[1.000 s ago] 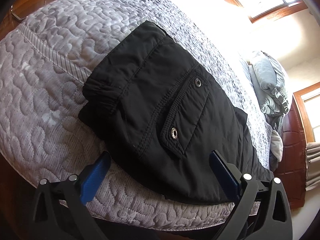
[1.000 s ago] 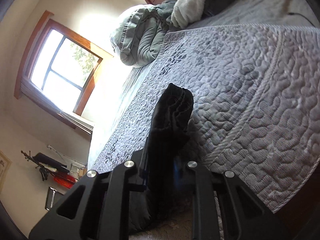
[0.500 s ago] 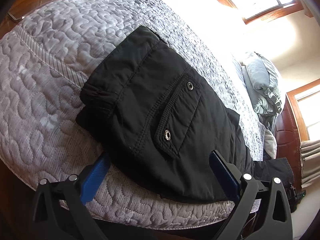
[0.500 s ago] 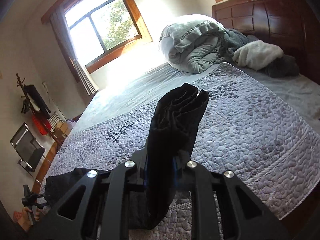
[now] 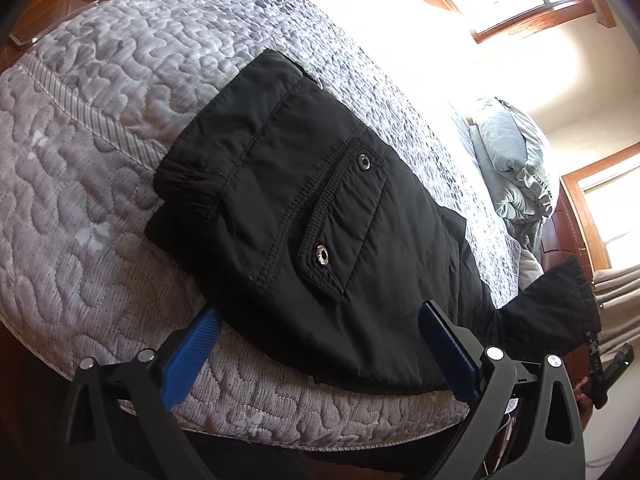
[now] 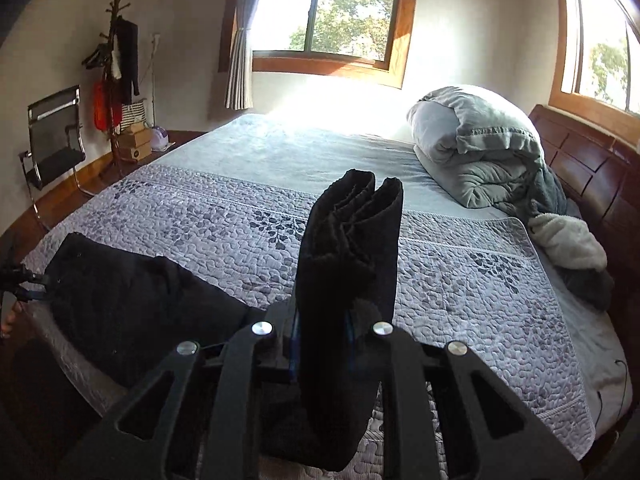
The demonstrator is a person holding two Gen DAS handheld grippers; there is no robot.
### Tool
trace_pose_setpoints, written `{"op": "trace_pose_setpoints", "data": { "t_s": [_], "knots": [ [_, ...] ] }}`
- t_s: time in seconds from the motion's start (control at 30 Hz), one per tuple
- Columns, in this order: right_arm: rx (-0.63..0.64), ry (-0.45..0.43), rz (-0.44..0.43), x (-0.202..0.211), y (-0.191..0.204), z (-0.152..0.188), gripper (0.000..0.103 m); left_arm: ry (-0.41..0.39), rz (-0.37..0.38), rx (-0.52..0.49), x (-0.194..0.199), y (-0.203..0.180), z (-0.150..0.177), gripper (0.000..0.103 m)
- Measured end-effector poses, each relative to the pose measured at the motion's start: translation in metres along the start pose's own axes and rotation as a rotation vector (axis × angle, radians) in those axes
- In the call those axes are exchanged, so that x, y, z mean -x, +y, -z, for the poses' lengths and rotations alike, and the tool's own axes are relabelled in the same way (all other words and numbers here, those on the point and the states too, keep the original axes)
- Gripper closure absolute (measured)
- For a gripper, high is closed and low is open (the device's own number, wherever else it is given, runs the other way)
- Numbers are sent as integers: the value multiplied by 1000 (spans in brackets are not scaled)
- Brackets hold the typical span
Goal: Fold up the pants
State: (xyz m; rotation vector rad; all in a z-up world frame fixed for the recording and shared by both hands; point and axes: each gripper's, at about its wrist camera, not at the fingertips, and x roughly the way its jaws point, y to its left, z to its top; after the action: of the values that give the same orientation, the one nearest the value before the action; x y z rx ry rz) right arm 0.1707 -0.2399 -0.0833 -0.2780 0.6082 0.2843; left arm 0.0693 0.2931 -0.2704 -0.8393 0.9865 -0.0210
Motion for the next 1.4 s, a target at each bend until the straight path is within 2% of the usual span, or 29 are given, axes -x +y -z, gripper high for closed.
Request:
{"op": "trace_pose_setpoints", "data": {
  "t_s": [0.23,0.43,0.57,0.7,0.9,1.0,1.1,1.13,1.17,1.2,1.3,1.4],
  "knots": [
    [209,57,19,-29,89,18,89,1,19,22,5,12,4,4],
    [515,100,76,-54,171,64,89,14,35,21,4,16,9,4],
    [665,134,76,-71,204,100,89,24,39,17,-1,16,12,4],
    [751,142,74,-80,221,123,89,34,41,16,-5,15,12,4],
    [777,171,42,-96,226,140,89,43,39,22,-11,19,12,4],
    [729,196,-5,-104,224,139,84,48,35,22,-15,18,11,4],
    [686,208,-79,-99,222,134,72,50,33,27,-17,18,8,4],
    [667,217,-113,-96,221,131,64,51,31,27,-18,18,7,4],
    [649,219,-155,-91,219,126,51,53,28,25,-19,17,7,4],
    [627,216,-184,-87,217,122,44,55,25,22,-22,13,6,4],
    [559,208,-285,-68,209,103,42,54,25,21,-26,9,4,4],
    [401,184,-350,-55,187,78,42,50,32,29,-28,8,2,4]
  ]
}}
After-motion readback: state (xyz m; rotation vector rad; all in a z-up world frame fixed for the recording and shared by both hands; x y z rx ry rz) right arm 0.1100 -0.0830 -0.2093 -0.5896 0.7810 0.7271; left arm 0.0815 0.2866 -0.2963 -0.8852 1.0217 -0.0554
